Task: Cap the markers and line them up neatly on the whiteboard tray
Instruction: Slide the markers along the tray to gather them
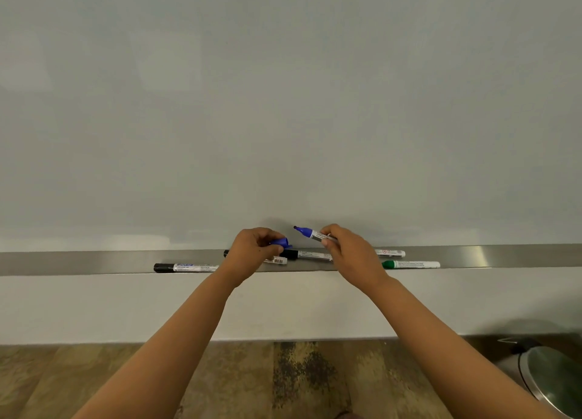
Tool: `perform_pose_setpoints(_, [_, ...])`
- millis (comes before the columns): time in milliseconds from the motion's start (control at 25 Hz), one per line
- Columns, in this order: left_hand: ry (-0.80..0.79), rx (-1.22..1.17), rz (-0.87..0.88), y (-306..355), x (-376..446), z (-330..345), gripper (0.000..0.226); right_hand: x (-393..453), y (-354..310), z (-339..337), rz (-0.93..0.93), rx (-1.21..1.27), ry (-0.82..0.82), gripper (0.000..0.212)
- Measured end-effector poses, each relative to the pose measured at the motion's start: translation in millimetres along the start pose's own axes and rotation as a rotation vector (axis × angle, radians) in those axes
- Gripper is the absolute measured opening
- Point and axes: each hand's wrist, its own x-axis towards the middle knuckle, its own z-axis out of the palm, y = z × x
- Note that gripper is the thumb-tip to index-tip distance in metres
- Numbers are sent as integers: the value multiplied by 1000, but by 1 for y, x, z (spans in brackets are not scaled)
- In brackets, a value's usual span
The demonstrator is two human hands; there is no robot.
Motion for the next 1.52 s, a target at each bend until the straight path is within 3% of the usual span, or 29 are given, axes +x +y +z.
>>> perform_pose_setpoints(360, [-19, -11, -17, -3, -6, -3, 27, -8, -3, 4, 35, -103, -91, 15])
perform_pose_setpoints(720, [-77, -12, -13, 2, -9, 1, 24, -4, -14, 6, -80, -239, -132, 20])
perform_pose_setpoints(840, [-91, -136, -75, 6, -12, 4, 21, -7, -21, 11, -113, -371, -77, 26])
perform_pose_setpoints(1040, [-208, -281, -296, 17, -16, 7, 9, -11, -37, 15, 28, -478, 43, 70])
perform_pose_setpoints(1240, [-292, -317, -448, 28, -16, 4, 9, -10, -39, 17, 27, -394, 93, 69])
perform_pose_setpoints(1520, [-286, -299, -438, 33, -13, 4, 7, -3, -37, 21, -5, -442, 71, 66])
